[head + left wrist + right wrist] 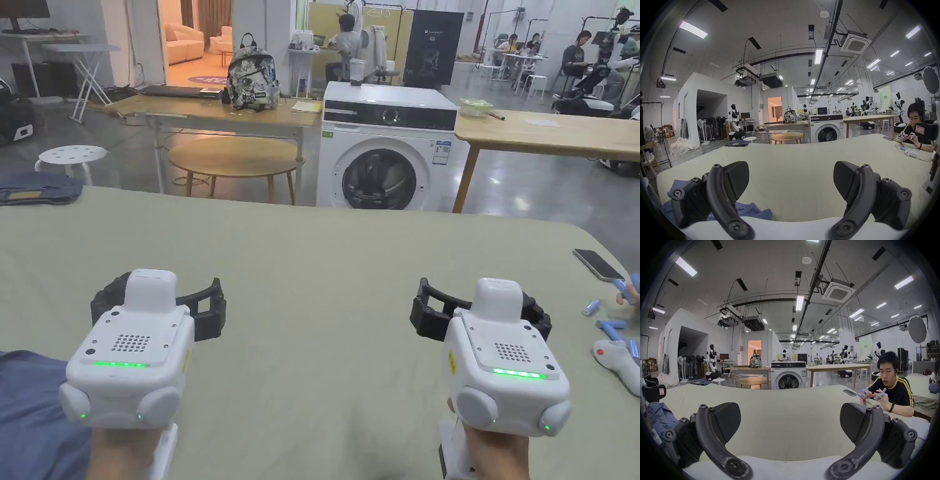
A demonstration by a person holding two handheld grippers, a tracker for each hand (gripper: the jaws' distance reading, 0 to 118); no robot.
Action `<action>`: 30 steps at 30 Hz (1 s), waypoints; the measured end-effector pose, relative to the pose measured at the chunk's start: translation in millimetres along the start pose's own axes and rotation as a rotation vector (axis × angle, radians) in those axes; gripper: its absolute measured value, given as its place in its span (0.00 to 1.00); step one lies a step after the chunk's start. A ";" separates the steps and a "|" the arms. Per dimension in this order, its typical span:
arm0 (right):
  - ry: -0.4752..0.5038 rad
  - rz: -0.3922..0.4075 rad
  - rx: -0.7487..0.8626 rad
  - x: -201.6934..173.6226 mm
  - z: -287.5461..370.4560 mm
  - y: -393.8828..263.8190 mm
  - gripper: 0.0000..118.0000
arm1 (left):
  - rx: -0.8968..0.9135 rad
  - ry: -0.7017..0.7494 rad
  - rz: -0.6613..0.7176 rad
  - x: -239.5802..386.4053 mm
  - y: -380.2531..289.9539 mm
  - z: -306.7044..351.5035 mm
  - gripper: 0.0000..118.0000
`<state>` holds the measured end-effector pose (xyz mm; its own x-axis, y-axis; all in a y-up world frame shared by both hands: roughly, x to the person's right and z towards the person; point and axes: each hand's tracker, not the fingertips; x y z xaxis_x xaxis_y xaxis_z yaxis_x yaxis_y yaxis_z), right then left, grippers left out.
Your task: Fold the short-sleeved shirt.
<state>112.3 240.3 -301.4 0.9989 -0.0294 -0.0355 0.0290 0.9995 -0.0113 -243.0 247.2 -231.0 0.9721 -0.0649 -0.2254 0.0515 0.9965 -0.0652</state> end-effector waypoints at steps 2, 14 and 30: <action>-0.010 0.010 -0.007 -0.5 0.5 -0.3 1.00 | 0.005 -0.001 -0.003 -0.6 0.3 -0.5 0.90; -0.005 0.052 -0.063 1.8 -0.1 -10.5 1.00 | 0.000 0.020 -0.009 -7.8 -1.9 -3.7 0.90; 0.024 0.727 0.044 -28.4 -4.4 2.9 1.00 | 0.008 0.032 -0.576 29.0 12.2 -14.2 0.90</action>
<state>83.9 244.1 -304.8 0.7655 0.6421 -0.0407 -0.6394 0.7663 0.0633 -217.4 256.7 -252.2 0.7792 -0.5988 -0.1853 0.5723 0.8002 -0.1793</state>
